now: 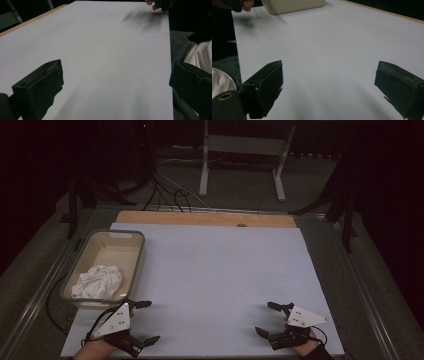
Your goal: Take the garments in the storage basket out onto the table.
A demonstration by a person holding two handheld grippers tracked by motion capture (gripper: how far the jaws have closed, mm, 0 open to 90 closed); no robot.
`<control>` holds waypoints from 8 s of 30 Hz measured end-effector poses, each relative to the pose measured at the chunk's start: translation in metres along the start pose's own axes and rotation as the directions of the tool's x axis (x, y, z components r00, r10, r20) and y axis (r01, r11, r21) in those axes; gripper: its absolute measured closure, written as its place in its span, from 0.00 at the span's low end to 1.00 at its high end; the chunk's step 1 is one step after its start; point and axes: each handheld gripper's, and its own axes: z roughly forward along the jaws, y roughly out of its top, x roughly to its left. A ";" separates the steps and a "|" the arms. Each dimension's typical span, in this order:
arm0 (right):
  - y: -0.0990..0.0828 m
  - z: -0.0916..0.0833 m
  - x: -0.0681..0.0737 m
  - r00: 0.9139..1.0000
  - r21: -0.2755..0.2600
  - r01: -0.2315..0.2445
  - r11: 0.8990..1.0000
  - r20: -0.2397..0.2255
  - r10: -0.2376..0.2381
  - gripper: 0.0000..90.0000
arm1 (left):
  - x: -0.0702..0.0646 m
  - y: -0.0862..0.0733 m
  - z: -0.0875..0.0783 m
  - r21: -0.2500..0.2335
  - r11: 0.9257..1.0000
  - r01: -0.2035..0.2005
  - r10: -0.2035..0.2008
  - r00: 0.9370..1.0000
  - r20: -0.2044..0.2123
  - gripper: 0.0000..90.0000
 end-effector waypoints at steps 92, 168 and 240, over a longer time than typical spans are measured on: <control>0.004 0.002 0.004 1.000 -0.010 0.007 1.000 0.008 -0.007 0.10 | 0.077 0.076 -0.084 0.207 0.974 -0.094 0.087 0.995 0.040 0.00; 0.002 0.006 0.004 1.000 0.003 -0.005 1.000 0.009 0.005 0.12 | 0.182 0.004 -0.046 0.770 0.574 0.279 -0.067 0.953 -0.296 0.00; 0.002 0.006 0.004 1.000 0.013 -0.004 1.000 0.017 0.004 0.12 | 0.170 0.081 -0.071 0.729 0.674 0.117 -0.008 0.988 -0.151 0.68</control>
